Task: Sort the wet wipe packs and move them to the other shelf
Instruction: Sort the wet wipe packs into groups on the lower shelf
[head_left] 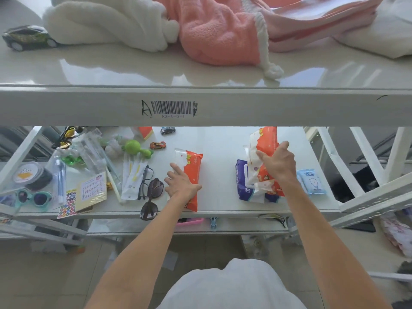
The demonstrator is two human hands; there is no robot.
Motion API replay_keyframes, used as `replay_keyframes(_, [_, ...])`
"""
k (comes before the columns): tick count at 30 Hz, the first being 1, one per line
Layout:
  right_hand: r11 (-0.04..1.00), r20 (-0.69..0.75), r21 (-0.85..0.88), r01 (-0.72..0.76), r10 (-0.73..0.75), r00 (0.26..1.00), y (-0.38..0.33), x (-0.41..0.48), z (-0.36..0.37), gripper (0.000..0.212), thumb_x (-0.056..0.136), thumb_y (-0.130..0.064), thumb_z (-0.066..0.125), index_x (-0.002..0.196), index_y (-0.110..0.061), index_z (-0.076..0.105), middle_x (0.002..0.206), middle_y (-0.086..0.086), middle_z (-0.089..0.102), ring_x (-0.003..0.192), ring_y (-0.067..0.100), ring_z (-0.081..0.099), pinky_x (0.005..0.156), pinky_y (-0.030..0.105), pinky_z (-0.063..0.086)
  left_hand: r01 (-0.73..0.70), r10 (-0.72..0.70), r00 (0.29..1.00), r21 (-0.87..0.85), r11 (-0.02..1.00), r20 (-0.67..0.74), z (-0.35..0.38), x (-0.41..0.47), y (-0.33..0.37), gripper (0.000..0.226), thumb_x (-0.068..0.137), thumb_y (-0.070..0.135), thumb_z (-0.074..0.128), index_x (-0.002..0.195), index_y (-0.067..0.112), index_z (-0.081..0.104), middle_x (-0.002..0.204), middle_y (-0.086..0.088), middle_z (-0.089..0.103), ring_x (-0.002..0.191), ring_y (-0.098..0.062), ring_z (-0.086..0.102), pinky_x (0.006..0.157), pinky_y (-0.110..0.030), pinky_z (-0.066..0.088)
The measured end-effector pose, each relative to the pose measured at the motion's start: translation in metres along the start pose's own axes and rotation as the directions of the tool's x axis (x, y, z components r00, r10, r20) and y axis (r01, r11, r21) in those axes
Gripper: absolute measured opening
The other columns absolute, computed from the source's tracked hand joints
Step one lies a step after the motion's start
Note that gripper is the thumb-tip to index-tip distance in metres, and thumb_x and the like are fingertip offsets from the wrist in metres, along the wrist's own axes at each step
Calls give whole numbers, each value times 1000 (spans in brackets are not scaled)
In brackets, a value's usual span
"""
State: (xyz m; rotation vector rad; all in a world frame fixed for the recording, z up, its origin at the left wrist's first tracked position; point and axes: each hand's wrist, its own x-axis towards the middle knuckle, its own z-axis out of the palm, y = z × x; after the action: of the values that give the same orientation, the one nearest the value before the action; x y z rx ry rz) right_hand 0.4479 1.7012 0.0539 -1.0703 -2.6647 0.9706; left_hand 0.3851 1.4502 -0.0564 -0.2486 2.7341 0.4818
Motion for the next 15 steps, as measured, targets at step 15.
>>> replay_keyframes(15, [999, 457, -31, 27, -10, 889, 4, -66, 146, 41, 104, -42, 50, 129, -10, 44, 118, 14, 67, 106, 32, 67, 87, 44, 54, 44, -38, 998, -128, 991, 45, -8, 1, -8, 133, 78, 64, 73, 158, 6, -16, 159, -25, 17, 147, -44, 21, 114, -59, 36])
